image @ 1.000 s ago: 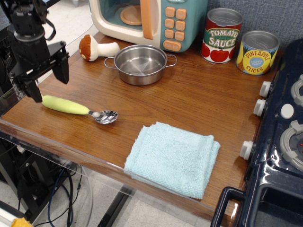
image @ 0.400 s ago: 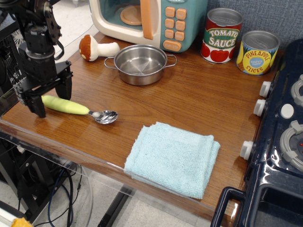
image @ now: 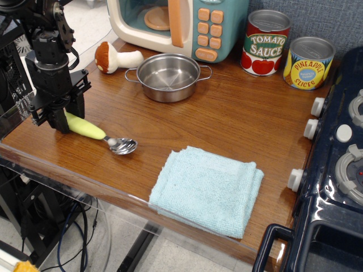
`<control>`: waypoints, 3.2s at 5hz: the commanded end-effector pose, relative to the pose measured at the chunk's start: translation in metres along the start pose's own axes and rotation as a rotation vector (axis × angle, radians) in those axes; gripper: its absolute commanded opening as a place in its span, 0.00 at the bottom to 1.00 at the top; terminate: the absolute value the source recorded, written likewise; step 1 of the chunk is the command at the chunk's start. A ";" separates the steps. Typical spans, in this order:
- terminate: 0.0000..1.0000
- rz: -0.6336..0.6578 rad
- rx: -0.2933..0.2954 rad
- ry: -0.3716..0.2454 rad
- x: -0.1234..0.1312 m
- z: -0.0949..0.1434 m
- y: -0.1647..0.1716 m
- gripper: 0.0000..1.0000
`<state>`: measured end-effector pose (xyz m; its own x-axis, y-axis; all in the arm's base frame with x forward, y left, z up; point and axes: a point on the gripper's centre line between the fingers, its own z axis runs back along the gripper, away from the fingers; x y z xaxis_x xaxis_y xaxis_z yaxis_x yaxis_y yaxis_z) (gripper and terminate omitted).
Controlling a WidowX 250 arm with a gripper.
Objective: PICK UP THE SPOON KEEP NEAR TO THE WHITE TOWEL
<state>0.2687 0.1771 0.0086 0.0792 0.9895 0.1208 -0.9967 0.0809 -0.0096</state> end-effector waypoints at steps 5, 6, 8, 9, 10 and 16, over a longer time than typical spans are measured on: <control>0.00 -0.427 -0.273 0.086 -0.077 0.157 -0.052 0.00; 0.00 -0.611 -0.302 0.081 -0.120 0.159 -0.075 0.00; 0.00 -0.931 -0.433 0.122 -0.154 0.135 -0.109 0.00; 0.00 -1.029 -0.464 0.114 -0.165 0.121 -0.124 0.00; 0.00 -1.101 -0.493 0.110 -0.185 0.102 -0.134 0.00; 0.00 -1.174 -0.385 0.053 -0.231 0.053 -0.164 1.00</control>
<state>0.4377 -0.0766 0.0186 0.9351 0.3104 0.1712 -0.2748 0.9399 -0.2028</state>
